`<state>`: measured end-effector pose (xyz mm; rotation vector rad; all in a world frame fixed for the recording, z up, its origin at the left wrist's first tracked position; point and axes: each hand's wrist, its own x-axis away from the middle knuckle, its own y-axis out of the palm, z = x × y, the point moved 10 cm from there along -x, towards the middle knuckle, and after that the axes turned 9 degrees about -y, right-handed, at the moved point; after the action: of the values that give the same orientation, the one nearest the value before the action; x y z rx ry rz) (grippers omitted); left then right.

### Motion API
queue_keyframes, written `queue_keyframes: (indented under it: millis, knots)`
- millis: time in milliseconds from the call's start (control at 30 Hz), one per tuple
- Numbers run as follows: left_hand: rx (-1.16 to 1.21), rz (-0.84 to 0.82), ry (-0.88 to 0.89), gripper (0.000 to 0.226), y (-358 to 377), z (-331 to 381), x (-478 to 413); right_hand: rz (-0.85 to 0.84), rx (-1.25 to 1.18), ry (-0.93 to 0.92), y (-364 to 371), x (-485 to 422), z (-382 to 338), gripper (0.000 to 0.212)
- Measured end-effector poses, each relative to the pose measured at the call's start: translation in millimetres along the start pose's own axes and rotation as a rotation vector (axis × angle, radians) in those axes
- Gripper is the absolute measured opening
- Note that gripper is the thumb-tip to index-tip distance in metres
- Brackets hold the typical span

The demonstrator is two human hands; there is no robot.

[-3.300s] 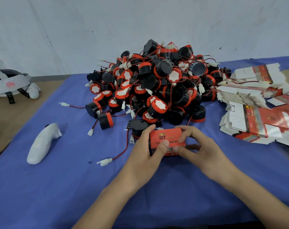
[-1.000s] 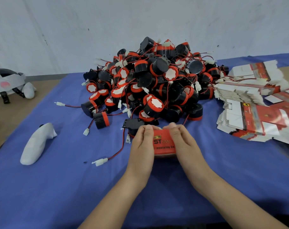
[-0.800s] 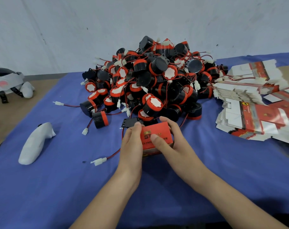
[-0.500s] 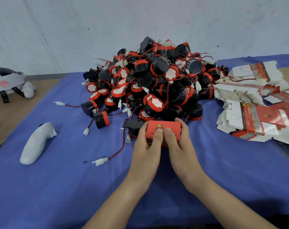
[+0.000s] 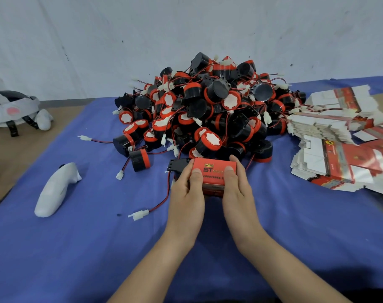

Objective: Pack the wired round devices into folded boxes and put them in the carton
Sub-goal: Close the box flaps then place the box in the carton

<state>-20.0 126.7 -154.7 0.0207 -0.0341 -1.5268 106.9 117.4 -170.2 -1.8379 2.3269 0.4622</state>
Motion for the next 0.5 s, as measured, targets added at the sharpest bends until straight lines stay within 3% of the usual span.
queue_keyframes:
  millis: [267,500]
  knots:
    - [0.069,0.045,0.004,0.029,3.6,13.7,9.9,0.120,-0.081,0.009,-11.6,1.2,-19.1,0.032]
    - [0.027,-0.182,-0.018,0.025,41.4,29.7,40.3,0.196,-0.077,-0.024,-57.8,22.9,-51.4,0.033]
